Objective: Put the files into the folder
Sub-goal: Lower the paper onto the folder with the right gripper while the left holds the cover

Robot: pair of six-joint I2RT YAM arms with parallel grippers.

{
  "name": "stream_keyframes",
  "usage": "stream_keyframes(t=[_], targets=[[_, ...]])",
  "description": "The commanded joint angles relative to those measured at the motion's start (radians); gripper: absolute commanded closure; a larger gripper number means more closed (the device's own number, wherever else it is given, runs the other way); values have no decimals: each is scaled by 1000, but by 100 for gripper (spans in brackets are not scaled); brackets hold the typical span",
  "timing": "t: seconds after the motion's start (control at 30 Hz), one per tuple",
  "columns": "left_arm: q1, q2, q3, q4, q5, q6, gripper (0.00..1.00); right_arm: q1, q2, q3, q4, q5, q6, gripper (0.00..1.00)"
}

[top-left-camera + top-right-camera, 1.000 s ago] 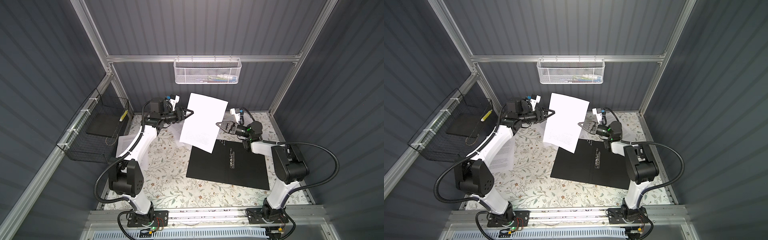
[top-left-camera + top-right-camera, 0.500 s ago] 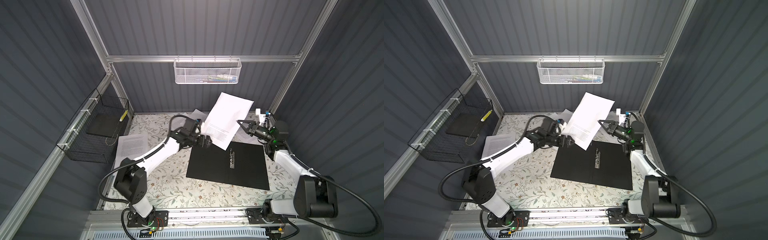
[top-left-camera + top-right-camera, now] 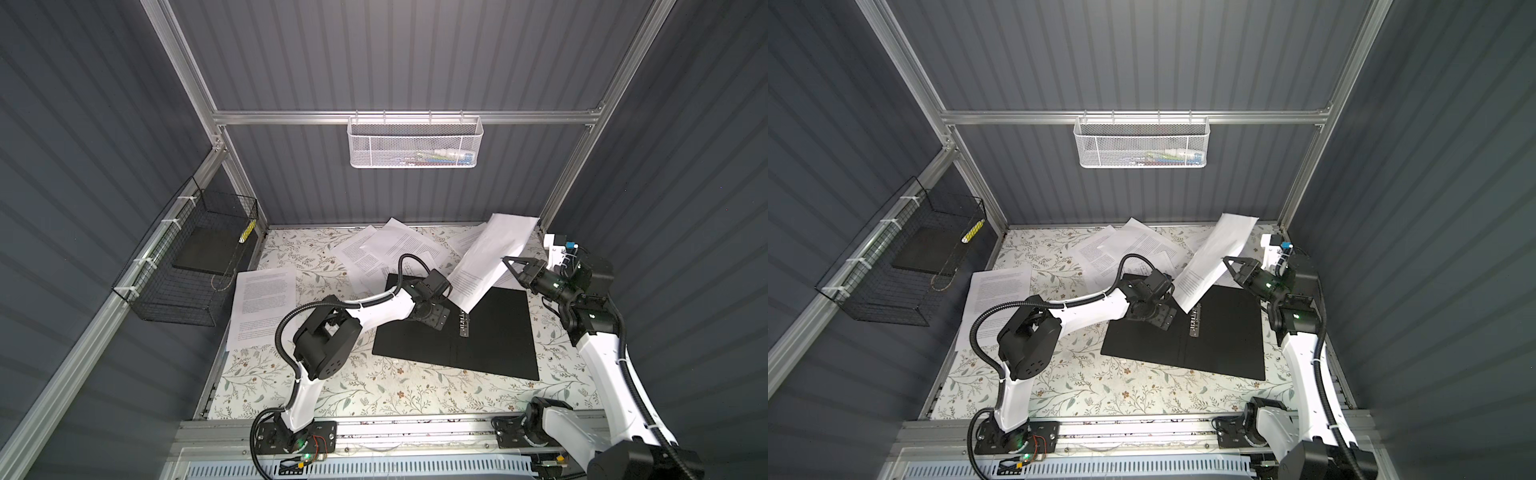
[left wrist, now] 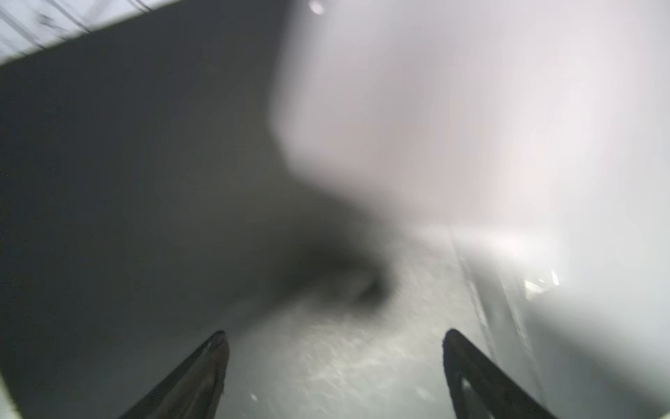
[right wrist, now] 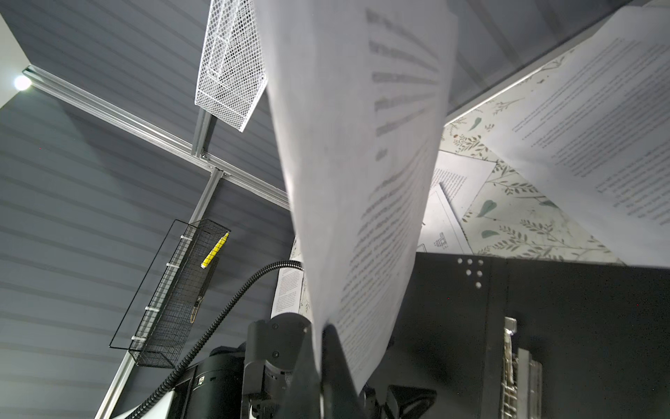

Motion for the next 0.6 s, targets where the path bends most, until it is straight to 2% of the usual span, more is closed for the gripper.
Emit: stream_keyframes(t=[0.0, 0.2, 0.57], targets=[[0, 33, 29, -49, -109, -18, 7, -4, -8, 12, -51, -6, -33, 100], [0, 57, 6, -51, -199, -54, 6, 3, 20, 13, -37, -26, -45, 100], [4, 67, -73, -74, -268, -126, 5, 67, 114, 42, 29, -44, -56, 100]])
